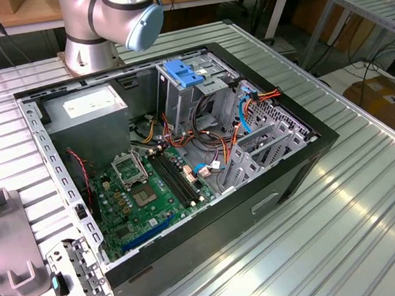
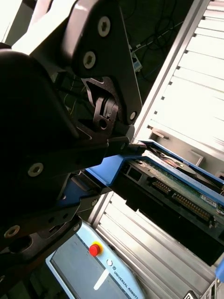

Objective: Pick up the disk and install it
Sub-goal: 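Pick up the disk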

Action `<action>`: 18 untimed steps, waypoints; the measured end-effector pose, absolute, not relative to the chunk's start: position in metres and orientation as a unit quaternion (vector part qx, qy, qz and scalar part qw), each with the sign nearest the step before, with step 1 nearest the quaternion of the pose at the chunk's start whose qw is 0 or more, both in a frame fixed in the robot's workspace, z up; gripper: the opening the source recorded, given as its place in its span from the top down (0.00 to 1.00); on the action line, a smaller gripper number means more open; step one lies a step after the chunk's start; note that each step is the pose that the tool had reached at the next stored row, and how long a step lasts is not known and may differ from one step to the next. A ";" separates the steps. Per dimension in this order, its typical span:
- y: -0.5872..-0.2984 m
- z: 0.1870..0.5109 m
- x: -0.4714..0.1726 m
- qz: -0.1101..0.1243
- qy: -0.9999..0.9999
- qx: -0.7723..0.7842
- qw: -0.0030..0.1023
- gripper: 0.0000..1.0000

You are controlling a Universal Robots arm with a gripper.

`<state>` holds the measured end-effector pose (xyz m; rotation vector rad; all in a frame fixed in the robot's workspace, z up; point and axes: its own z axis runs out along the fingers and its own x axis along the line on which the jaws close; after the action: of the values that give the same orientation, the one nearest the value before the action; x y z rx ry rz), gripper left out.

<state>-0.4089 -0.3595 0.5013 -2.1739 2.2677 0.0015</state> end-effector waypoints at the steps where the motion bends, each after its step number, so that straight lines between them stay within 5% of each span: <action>1: -0.360 0.501 -0.408 0.001 0.722 -0.692 0.000 0.63; 18: -0.375 0.501 -0.400 0.001 0.722 -0.692 0.000 0.63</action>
<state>-0.3997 -0.3746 0.5013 -2.1739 2.2678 0.0016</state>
